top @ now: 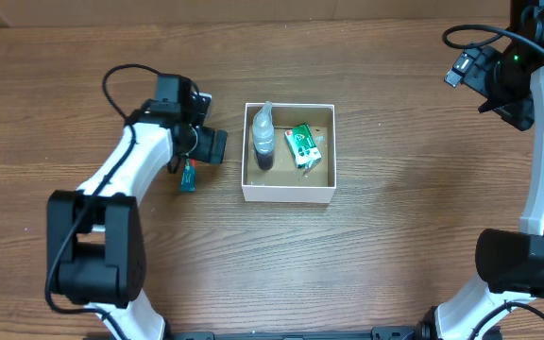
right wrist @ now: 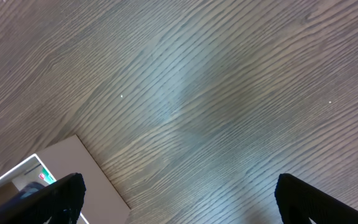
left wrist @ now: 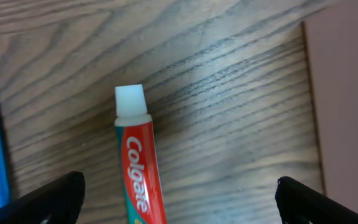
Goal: Pack container
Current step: 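Lower the left gripper and close on the toothpaste tube, then carry the tube with the left gripper and lower it into the box, then open the left gripper and move it over the blue razor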
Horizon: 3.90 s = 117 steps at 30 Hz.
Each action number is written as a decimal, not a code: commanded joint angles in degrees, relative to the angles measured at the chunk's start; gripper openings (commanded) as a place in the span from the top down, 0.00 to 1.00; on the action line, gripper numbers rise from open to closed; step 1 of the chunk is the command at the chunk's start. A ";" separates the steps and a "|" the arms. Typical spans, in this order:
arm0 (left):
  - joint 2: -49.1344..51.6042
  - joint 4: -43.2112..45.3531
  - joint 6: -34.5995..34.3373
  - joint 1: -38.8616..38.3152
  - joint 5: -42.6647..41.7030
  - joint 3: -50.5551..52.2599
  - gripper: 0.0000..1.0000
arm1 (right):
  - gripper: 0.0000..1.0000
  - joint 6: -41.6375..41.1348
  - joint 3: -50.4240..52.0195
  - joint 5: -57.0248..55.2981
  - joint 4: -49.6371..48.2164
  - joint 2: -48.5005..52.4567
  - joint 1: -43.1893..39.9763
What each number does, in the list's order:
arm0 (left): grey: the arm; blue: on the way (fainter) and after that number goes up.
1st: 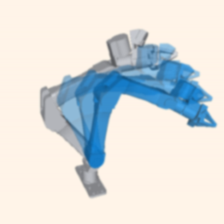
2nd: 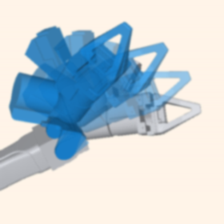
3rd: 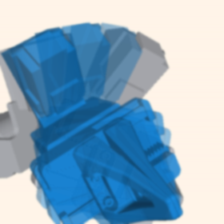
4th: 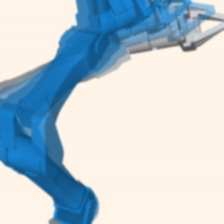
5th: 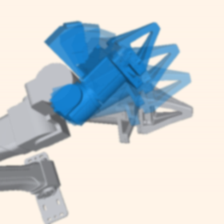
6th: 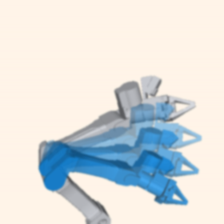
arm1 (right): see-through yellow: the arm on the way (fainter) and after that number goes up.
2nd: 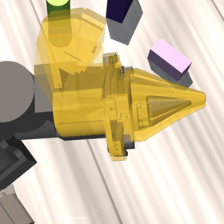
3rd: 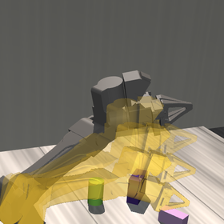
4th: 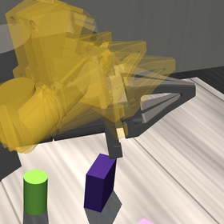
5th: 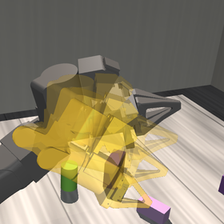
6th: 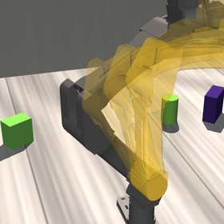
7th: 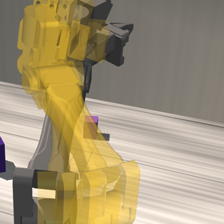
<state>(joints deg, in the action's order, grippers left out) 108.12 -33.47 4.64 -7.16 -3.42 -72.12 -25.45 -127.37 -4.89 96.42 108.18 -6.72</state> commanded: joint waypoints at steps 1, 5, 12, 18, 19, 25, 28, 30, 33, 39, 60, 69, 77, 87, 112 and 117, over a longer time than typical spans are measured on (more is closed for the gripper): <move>2.84 1.11 -2.05 0.17 3.04 -0.94 0.01 | 0.00 -0.07 -0.17 -0.17 -0.31 -0.02 -0.11; 4.57 1.97 -2.08 0.17 4.11 -0.94 0.05 | 0.00 -0.07 -0.17 -0.15 -0.31 -0.02 -0.11; 6.03 3.17 -2.14 0.15 8.68 -0.94 0.14 | 0.00 -0.07 -0.17 -0.17 -0.31 -0.02 -0.11; 6.10 2.36 -5.64 0.15 8.48 -0.94 0.58 | 0.00 -0.07 -0.17 -0.15 -0.31 -0.02 -0.11; 6.10 1.90 -6.34 0.15 8.48 -0.94 0.59 | 0.00 -0.07 -0.17 -0.17 -0.31 -0.02 -0.11; 6.10 -2.12 -8.11 0.00 7.32 -0.92 0.64 | 0.00 -0.07 -0.17 -0.15 -0.31 -0.02 -0.11; 6.12 -3.82 -8.11 0.00 6.40 -0.92 0.64 | 0.00 -0.07 -0.17 -0.17 -0.31 -0.02 -0.11; 6.10 -4.42 -8.09 0.00 6.43 -0.92 0.68 | 0.00 -0.07 -0.17 -0.17 -0.31 -0.02 -0.11; 6.10 -4.42 -8.09 0.00 6.58 -0.92 0.81 | 0.00 -0.07 -0.17 -0.17 -0.31 -0.02 -0.11; 6.10 -4.76 -8.11 0.02 8.17 -1.64 0.83 | 0.00 -0.07 -0.17 -0.17 -0.31 -0.02 -0.11; 1.64 -34.86 -5.22 -3.32 6.78 -37.38 0.91 | 0.00 -0.07 -0.17 -0.15 -0.31 -0.02 -0.11; -8.72 -36.30 0.81 -11.74 1.55 -38.03 0.87 | 0.00 -0.07 -0.17 -0.15 -0.31 -0.02 -0.11; -9.97 -40.76 9.81 -20.72 -1.77 -36.81 0.79 | 0.00 -0.07 -0.17 -0.15 -0.31 -0.02 -0.11; -6.36 -40.19 14.08 -25.86 -4.20 -33.94 0.76 | 0.00 -0.07 -0.17 -0.15 -0.28 -0.02 -0.11; -14.84 -42.62 -12.00 -6.95 12.94 -33.14 0.17 | 0.00 -0.07 -0.17 -0.15 -0.31 -0.02 -0.11; -12.24 -37.40 -12.48 1.29 11.37 -27.28 0.14 | 0.00 -0.07 -0.17 -0.15 -0.31 -0.02 -0.11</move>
<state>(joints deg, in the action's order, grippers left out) 93.30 -73.38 -4.95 -9.91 8.36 -103.77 -25.45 -127.37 -4.91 96.40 108.18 -6.72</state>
